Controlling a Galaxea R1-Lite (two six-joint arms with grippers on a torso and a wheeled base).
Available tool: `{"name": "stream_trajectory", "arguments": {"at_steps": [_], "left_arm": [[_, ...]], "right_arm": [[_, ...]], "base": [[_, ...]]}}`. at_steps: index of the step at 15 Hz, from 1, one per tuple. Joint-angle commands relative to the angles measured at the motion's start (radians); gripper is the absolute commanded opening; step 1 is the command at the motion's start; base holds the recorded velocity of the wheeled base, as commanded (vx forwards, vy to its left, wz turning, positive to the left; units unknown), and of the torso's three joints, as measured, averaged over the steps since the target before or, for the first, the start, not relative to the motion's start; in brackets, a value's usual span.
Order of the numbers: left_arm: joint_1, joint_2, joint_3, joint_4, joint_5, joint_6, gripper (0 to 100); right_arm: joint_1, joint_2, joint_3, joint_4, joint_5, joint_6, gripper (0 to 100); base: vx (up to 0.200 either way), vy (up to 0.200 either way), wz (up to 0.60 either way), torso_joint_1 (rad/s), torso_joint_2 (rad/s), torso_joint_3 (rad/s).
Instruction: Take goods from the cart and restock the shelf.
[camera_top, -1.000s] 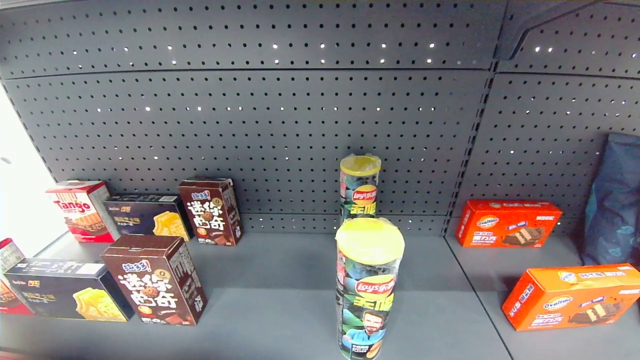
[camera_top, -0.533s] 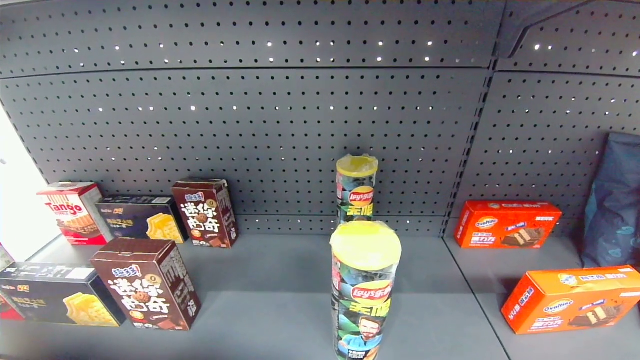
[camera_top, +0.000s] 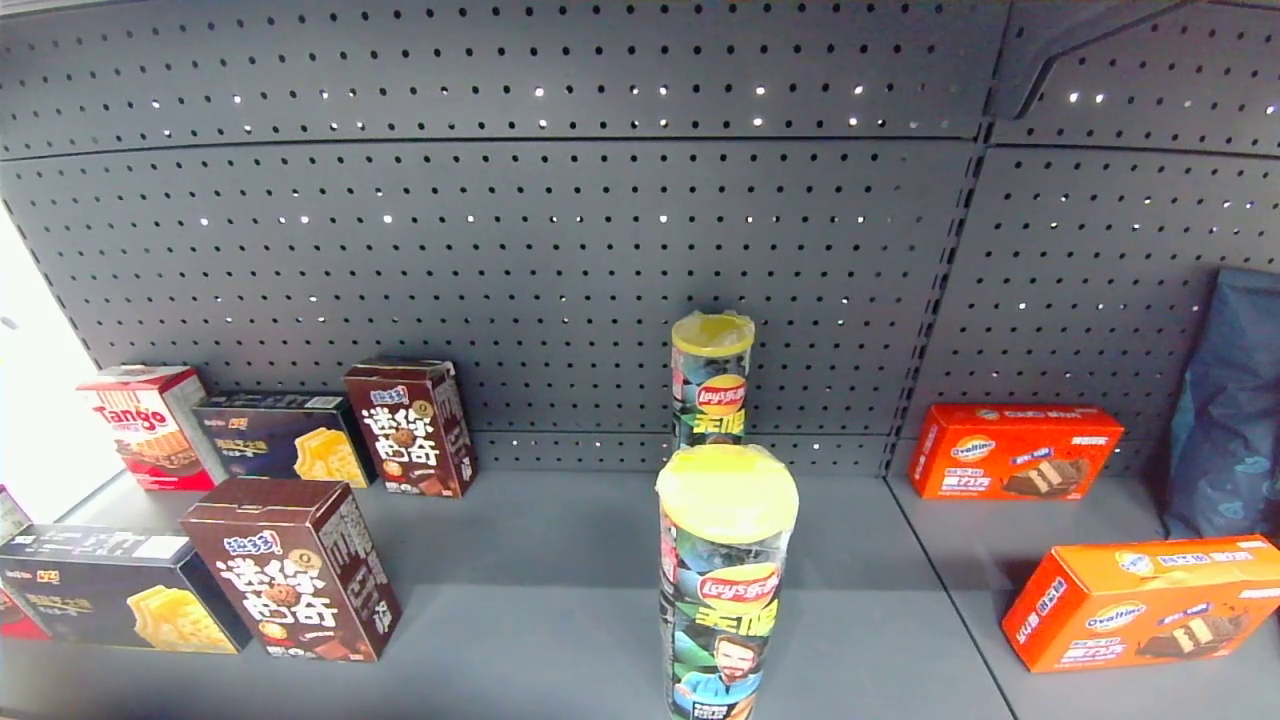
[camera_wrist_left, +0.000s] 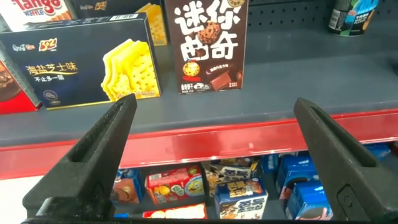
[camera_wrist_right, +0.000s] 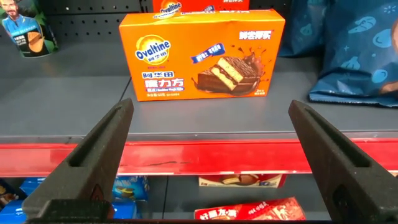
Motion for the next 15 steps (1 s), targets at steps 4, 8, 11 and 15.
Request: {"name": "stream_trajectory", "arguments": {"at_steps": [4, 8, 11, 15], "left_arm": [[0.0, 0.0, 0.0, 0.0, 0.008, -0.015, 100], [0.0, 0.0, 0.0, 0.0, 0.008, -0.015, 100], [0.0, 0.0, 0.0, 0.0, 0.008, -0.015, 100], [0.0, 0.0, 0.0, 0.0, 0.008, -0.015, 100]], "right_arm": [[0.001, 0.001, 0.0, 0.0, 0.0, 0.0, 100], [0.001, 0.001, 0.0, 0.0, 0.0, 0.0, 100], [0.001, 0.001, 0.0, 0.0, 0.0, -0.001, 100], [0.001, 0.001, 0.0, 0.0, 0.0, -0.001, 100]], "base": [[0.0, 0.0, 0.0, 0.0, 0.0, 0.0], [0.0, 0.0, 0.0, 0.0, 0.0, 0.0], [0.0, 0.0, 0.0, 0.0, 0.0, 0.0], [0.0, 0.0, 0.0, 0.0, 0.0, 0.0]]}}
